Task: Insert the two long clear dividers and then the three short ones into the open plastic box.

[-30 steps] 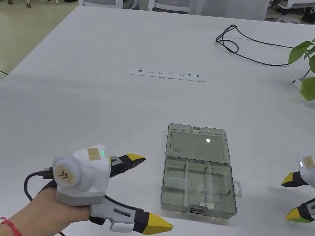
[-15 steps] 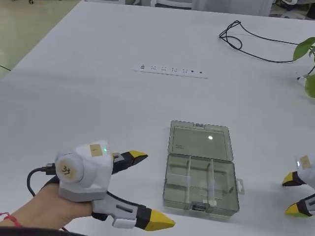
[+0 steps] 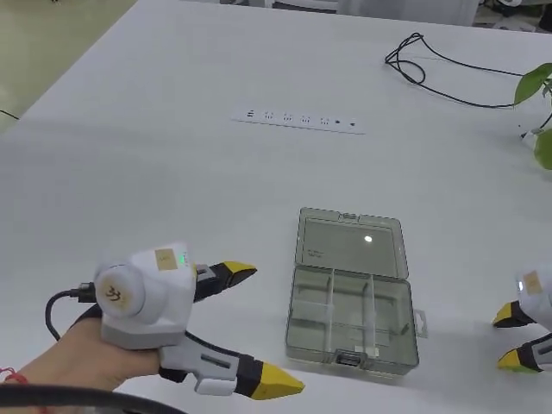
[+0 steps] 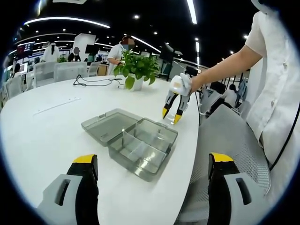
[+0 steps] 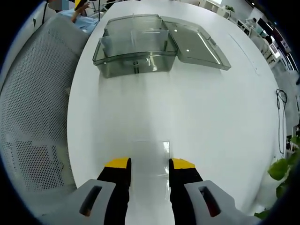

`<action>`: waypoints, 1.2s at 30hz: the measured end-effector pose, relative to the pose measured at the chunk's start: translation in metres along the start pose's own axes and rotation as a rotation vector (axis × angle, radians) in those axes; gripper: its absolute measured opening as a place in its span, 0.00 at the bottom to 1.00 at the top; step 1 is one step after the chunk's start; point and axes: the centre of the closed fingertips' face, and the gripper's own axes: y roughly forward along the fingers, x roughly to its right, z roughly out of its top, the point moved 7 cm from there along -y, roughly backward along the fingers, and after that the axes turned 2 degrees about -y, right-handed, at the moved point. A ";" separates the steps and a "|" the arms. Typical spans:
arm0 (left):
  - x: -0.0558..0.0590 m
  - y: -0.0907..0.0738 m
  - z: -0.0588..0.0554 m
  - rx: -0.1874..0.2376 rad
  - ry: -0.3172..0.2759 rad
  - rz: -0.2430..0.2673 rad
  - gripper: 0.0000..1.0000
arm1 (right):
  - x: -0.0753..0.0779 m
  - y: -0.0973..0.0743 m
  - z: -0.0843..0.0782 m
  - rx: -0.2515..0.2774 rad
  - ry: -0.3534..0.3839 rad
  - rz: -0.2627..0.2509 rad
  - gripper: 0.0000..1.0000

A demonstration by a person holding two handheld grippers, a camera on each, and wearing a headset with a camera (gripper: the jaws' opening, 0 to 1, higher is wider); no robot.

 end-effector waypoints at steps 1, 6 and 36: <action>0.000 0.000 0.000 0.001 -0.001 0.001 1.00 | 0.000 0.000 0.000 -0.001 -0.002 -0.002 0.33; -0.001 -0.002 0.002 0.006 -0.002 0.009 1.00 | -0.001 -0.006 0.002 0.018 0.011 -0.024 0.33; 0.025 0.032 0.052 0.093 -0.271 -0.074 0.71 | -0.028 -0.091 0.092 0.206 -0.105 -0.213 0.33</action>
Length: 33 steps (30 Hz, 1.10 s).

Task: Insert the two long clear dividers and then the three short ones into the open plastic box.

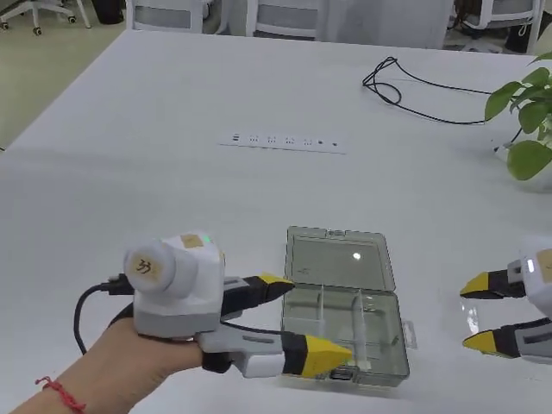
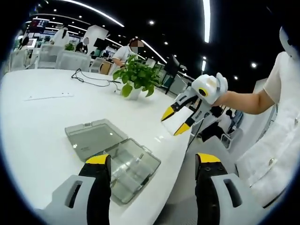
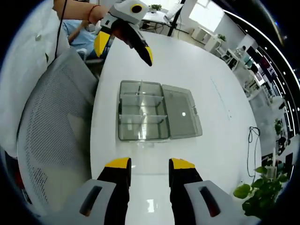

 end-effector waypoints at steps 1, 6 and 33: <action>0.002 0.002 0.001 0.009 -0.018 -0.010 0.70 | 0.000 -0.001 0.002 0.006 -0.003 -0.003 0.33; 0.012 0.016 0.003 -0.001 -0.078 -0.036 0.53 | -0.006 -0.007 0.025 0.031 -0.018 -0.008 0.33; 0.038 0.053 -0.005 0.003 -0.360 -0.154 0.06 | -0.034 -0.010 0.075 0.057 -0.065 0.005 0.33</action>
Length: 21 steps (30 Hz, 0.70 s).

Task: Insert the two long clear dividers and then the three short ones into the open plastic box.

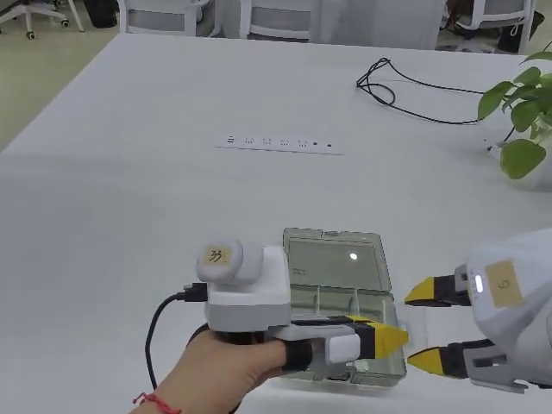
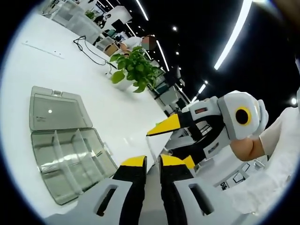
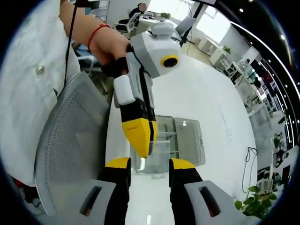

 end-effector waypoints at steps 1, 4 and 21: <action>0.001 0.000 0.000 -0.001 -0.002 -0.005 0.04 | 0.000 0.000 0.000 -0.002 -0.003 0.000 0.33; 0.002 0.001 -0.001 -0.004 0.003 -0.010 0.01 | 0.000 0.000 0.001 -0.010 -0.014 -0.003 0.33; 0.003 0.000 -0.003 0.005 -0.048 -0.028 0.00 | -0.002 -0.002 0.005 -0.020 -0.045 -0.007 0.33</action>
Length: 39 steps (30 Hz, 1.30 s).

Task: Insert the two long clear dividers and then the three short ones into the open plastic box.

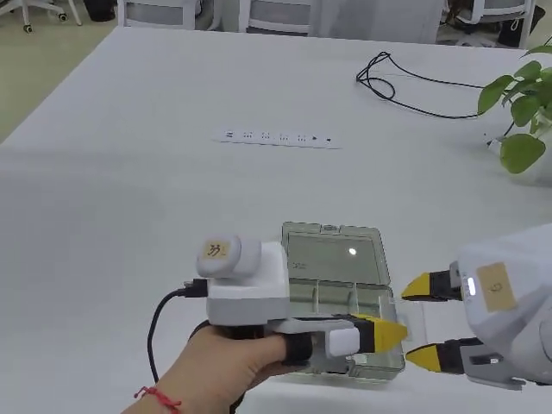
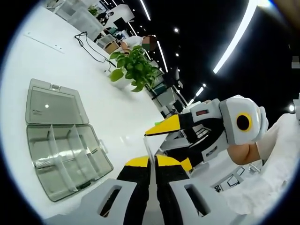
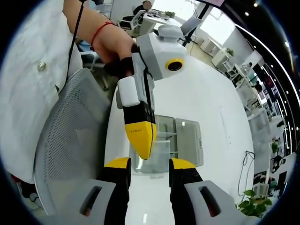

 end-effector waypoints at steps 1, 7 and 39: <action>0.000 0.000 0.000 0.001 -0.001 0.001 0.00 | 0.000 0.000 0.000 0.000 0.001 -0.001 0.33; -0.002 -0.001 0.000 0.019 -0.020 0.001 0.00 | 0.001 0.000 0.001 0.003 0.003 -0.011 0.35; 0.033 -0.016 -0.006 -0.167 0.702 -0.175 0.00 | 0.005 -0.027 0.012 0.288 0.252 0.494 0.09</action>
